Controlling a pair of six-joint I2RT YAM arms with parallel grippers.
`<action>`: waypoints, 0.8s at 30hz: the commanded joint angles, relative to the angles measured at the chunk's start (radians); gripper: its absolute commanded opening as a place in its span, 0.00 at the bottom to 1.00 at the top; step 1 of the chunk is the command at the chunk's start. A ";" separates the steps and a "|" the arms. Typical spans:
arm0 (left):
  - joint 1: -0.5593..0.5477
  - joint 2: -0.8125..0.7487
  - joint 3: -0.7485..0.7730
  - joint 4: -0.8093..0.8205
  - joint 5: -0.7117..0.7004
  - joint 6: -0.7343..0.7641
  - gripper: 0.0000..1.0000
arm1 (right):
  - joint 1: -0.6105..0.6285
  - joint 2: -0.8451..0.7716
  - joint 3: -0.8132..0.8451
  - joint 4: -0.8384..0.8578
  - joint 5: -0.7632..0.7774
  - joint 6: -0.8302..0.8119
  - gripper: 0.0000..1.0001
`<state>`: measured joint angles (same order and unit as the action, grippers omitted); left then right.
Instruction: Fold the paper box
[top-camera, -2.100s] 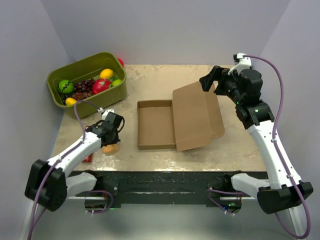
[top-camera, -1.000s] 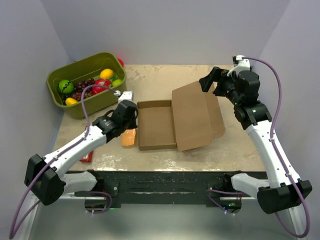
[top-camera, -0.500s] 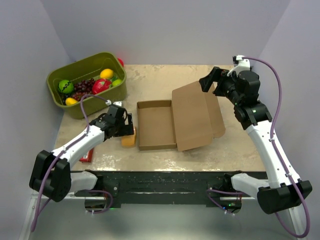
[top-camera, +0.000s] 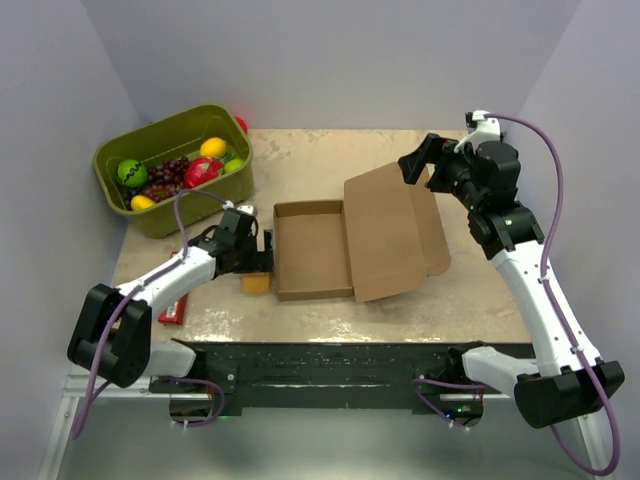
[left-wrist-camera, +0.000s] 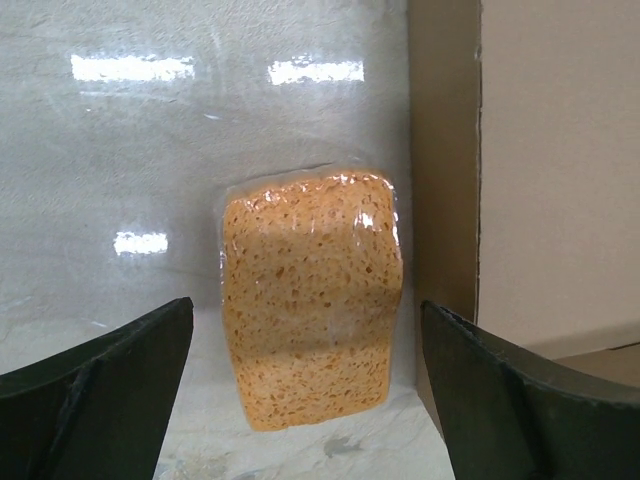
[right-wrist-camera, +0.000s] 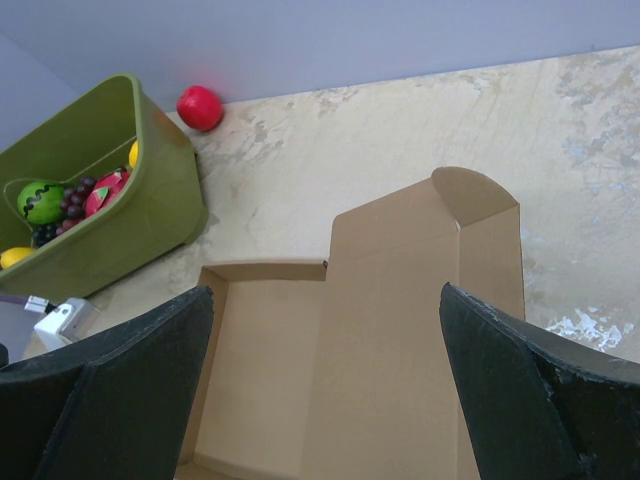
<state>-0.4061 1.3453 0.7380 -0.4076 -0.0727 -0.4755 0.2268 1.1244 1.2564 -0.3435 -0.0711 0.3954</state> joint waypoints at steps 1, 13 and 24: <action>0.006 0.018 -0.015 0.050 0.036 0.031 1.00 | -0.004 -0.012 0.011 0.037 -0.001 -0.007 0.99; 0.006 0.065 -0.018 0.030 -0.010 0.077 0.78 | -0.004 -0.008 0.008 0.044 -0.010 -0.001 0.99; 0.000 -0.144 0.067 -0.076 -0.049 0.034 0.53 | -0.004 -0.006 0.005 0.051 -0.012 0.003 0.99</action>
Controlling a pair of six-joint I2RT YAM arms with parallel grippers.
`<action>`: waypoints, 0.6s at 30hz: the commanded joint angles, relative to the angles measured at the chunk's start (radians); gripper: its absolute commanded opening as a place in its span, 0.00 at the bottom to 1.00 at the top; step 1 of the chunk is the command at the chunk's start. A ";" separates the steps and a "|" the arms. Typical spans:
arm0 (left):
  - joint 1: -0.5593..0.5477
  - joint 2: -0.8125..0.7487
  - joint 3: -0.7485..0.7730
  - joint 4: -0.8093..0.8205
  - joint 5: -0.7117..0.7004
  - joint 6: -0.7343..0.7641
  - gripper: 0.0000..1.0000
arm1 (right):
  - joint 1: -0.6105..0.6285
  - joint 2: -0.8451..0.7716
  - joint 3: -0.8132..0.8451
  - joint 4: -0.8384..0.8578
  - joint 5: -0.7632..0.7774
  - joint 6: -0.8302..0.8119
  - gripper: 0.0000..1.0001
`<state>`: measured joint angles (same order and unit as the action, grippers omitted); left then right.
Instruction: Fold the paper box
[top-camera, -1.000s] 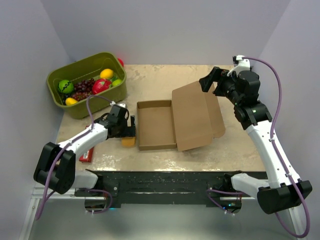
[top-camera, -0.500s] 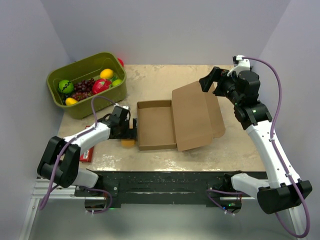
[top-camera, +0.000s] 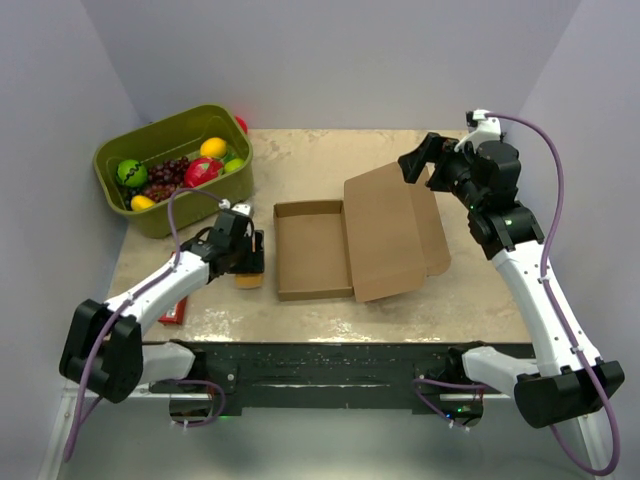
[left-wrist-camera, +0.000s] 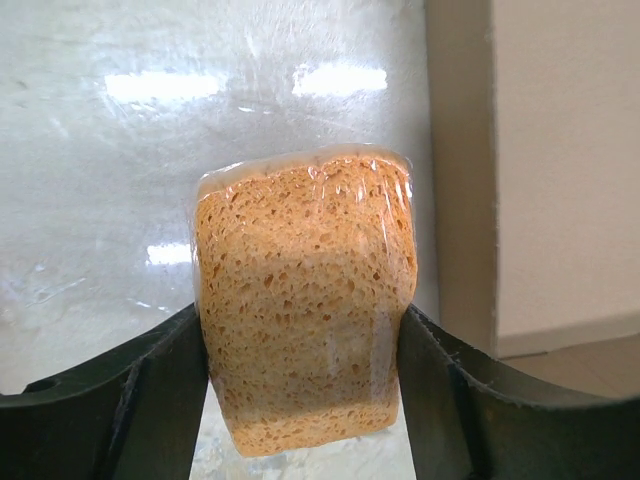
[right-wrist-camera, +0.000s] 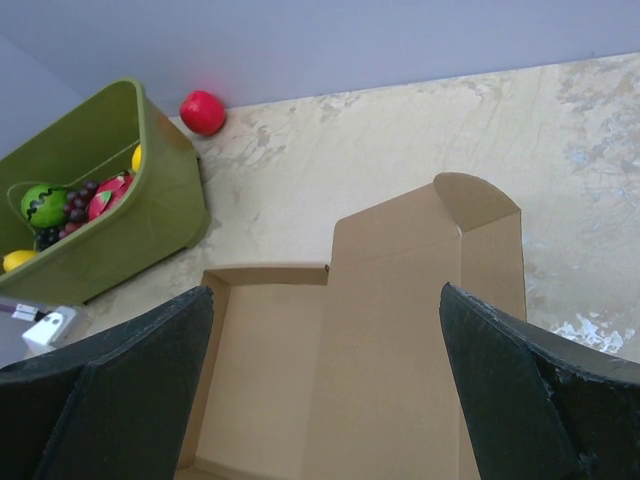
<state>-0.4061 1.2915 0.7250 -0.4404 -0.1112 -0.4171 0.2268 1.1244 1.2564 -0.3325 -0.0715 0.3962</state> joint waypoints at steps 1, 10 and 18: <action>-0.002 -0.103 0.097 -0.046 -0.004 -0.037 0.52 | -0.004 -0.005 0.005 0.038 -0.013 0.004 0.99; -0.167 0.014 0.321 -0.061 0.021 -0.199 0.56 | -0.004 -0.020 -0.005 0.047 -0.016 0.012 0.99; -0.212 0.124 0.304 -0.029 0.054 -0.259 0.59 | -0.004 -0.034 0.000 0.035 0.004 -0.003 0.99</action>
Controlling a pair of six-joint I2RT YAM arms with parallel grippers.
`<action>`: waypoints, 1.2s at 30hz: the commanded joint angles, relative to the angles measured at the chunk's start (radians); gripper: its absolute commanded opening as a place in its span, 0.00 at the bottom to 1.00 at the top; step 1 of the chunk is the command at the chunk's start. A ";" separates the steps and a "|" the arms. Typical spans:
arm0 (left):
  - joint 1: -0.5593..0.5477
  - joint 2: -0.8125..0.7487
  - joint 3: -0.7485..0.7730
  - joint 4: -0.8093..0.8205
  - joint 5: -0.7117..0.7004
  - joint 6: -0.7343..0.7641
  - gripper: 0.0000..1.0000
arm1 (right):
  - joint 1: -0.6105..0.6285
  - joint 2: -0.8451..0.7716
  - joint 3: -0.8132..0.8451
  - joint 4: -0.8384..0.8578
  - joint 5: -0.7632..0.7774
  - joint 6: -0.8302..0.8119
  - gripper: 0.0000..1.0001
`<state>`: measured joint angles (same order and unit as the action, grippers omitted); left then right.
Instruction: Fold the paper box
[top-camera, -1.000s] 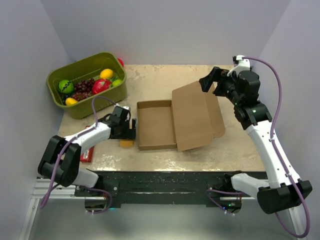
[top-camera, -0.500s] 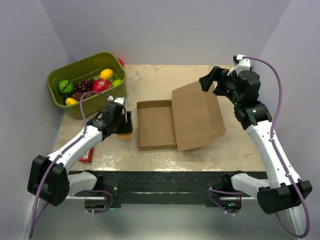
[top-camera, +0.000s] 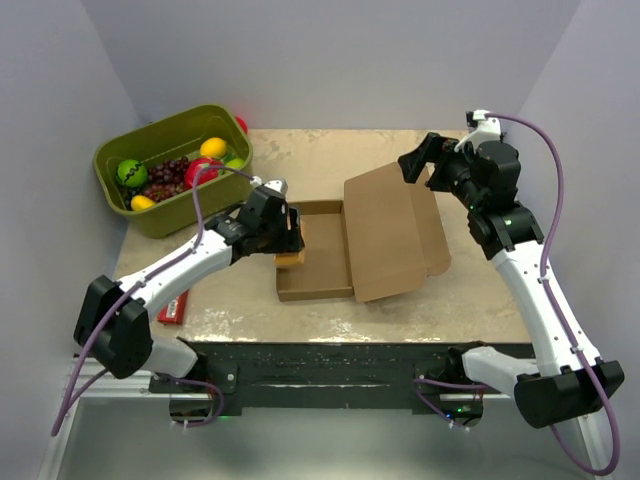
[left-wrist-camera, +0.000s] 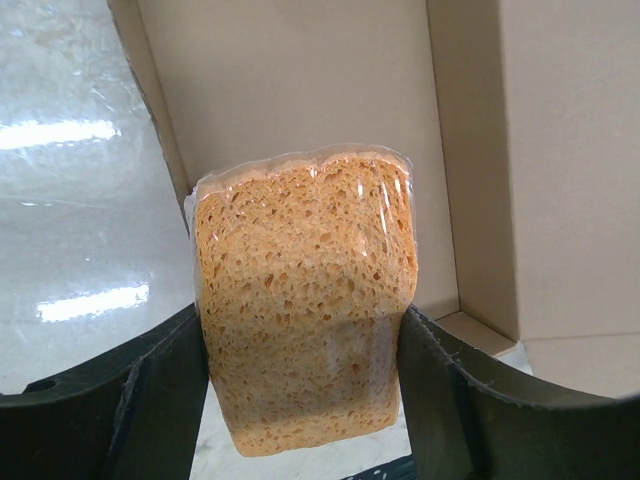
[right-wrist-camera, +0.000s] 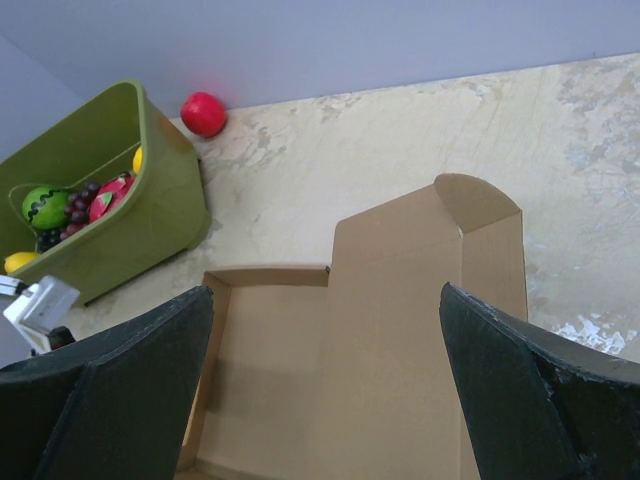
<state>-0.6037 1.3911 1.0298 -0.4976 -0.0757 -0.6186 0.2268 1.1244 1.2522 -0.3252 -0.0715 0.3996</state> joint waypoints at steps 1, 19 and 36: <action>-0.019 0.031 -0.017 0.037 0.024 -0.070 0.60 | -0.004 -0.032 0.004 0.028 0.003 -0.007 0.99; -0.064 0.026 -0.106 0.051 0.028 -0.102 0.76 | -0.003 -0.031 0.003 0.032 -0.011 0.001 0.99; -0.041 -0.118 -0.031 -0.067 -0.107 0.127 1.00 | -0.004 -0.037 0.006 0.026 -0.005 -0.004 0.99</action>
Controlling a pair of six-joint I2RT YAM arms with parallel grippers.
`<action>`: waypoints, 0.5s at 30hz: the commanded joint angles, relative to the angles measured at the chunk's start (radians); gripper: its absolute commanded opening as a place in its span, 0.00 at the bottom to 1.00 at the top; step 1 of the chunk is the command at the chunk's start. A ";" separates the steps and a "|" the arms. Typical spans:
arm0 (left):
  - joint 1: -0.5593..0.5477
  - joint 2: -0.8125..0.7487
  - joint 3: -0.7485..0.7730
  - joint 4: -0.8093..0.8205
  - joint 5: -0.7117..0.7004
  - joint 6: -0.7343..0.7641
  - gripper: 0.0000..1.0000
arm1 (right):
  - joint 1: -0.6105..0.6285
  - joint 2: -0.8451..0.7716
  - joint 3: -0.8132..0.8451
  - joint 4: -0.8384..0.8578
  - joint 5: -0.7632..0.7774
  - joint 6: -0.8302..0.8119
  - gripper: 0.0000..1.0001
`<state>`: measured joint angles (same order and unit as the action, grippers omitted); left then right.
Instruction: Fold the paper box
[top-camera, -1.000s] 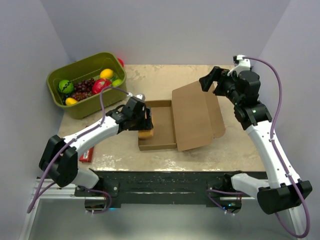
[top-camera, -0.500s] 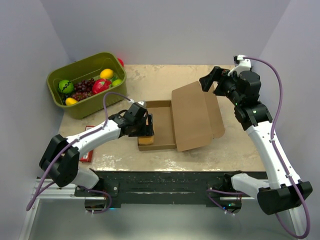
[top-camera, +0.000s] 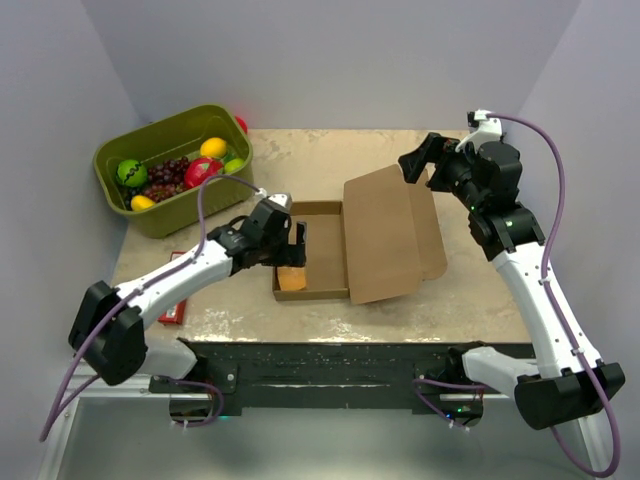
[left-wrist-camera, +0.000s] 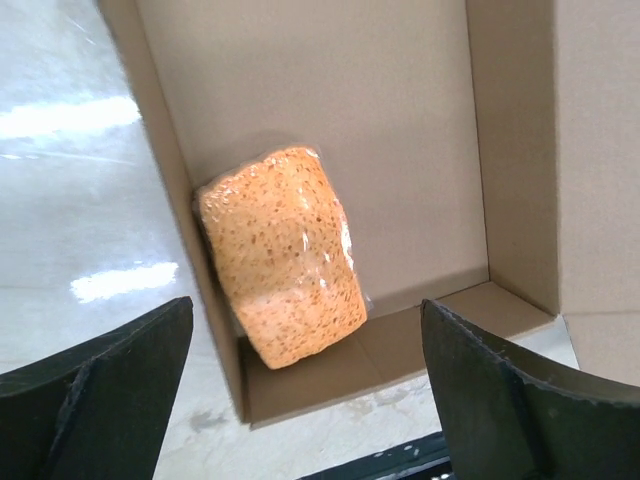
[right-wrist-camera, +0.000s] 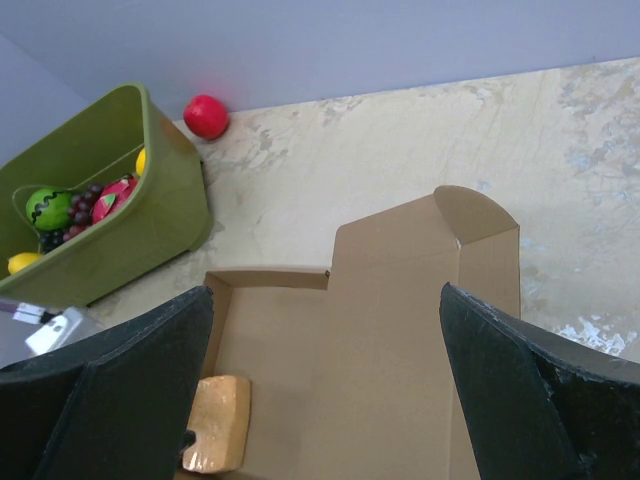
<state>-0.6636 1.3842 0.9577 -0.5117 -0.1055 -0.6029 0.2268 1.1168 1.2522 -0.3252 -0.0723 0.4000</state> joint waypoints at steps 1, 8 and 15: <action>0.041 -0.140 0.038 -0.071 -0.092 0.158 1.00 | -0.003 -0.029 0.006 0.026 -0.003 -0.004 0.99; 0.361 -0.162 -0.034 -0.129 -0.163 0.428 1.00 | -0.003 -0.051 0.003 0.026 -0.006 -0.016 0.99; 0.450 -0.188 -0.097 -0.068 -0.267 0.470 1.00 | -0.003 -0.077 0.016 0.005 0.017 -0.032 0.99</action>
<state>-0.2481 1.2186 0.8814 -0.6094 -0.2840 -0.2035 0.2268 1.0710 1.2518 -0.3290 -0.0704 0.3916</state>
